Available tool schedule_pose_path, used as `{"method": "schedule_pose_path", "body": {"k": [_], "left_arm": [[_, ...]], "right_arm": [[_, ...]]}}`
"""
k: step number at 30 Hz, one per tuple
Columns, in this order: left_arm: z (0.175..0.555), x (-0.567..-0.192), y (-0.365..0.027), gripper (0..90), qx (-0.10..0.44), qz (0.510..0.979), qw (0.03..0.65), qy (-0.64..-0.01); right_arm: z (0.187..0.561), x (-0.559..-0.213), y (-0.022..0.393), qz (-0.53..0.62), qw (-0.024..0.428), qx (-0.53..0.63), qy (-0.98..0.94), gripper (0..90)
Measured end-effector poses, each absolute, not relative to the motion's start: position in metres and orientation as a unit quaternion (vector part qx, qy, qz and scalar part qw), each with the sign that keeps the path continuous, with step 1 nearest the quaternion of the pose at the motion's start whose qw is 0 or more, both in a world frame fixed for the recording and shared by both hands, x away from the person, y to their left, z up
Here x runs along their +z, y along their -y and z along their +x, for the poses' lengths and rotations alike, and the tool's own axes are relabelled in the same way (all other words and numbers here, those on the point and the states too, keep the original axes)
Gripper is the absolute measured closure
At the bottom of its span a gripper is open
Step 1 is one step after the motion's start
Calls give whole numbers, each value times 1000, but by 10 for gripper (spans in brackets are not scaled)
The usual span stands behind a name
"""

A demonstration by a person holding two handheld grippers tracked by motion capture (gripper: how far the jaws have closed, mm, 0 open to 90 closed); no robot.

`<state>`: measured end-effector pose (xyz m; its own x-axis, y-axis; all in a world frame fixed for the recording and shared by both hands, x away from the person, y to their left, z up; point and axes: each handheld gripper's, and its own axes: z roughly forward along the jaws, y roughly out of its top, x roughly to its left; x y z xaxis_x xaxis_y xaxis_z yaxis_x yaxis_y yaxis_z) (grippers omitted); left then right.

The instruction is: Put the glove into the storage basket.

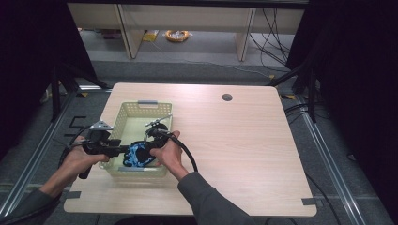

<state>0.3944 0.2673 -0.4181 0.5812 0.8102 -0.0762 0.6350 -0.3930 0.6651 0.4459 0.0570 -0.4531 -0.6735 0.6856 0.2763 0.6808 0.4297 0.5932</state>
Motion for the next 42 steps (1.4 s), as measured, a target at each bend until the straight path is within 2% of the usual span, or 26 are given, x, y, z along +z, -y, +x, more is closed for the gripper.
{"method": "schedule_pose_path", "body": {"k": [5,7,12,18,22,30,35,38,42], "left_arm": [[393,-415,-265,529,130,823,339,-436],[392,-413,-265,519,132,819,344,-440],[388,-406,-261,477,131,812,361,-439],[374,-399,-247,403,125,797,399,-436],[361,-397,-236,326,124,787,420,-434],[333,-396,-208,276,98,783,463,-405],[320,-398,-195,208,77,782,476,-395],[314,-399,-189,160,66,783,483,-386],[305,-403,-181,154,59,781,495,-377]], "right_arm": [[447,-450,-55,400,28,331,-854,705],[448,-448,-53,404,33,328,-853,633],[450,-439,-45,403,43,353,-843,592],[440,-418,-27,395,49,384,-834,500],[430,-405,-10,360,56,424,-829,466],[400,-386,31,336,62,451,-825,400],[386,-387,58,335,60,462,-819,381],[381,-390,74,334,74,469,-815,367],[374,-393,92,343,83,467,-811,344]]}}
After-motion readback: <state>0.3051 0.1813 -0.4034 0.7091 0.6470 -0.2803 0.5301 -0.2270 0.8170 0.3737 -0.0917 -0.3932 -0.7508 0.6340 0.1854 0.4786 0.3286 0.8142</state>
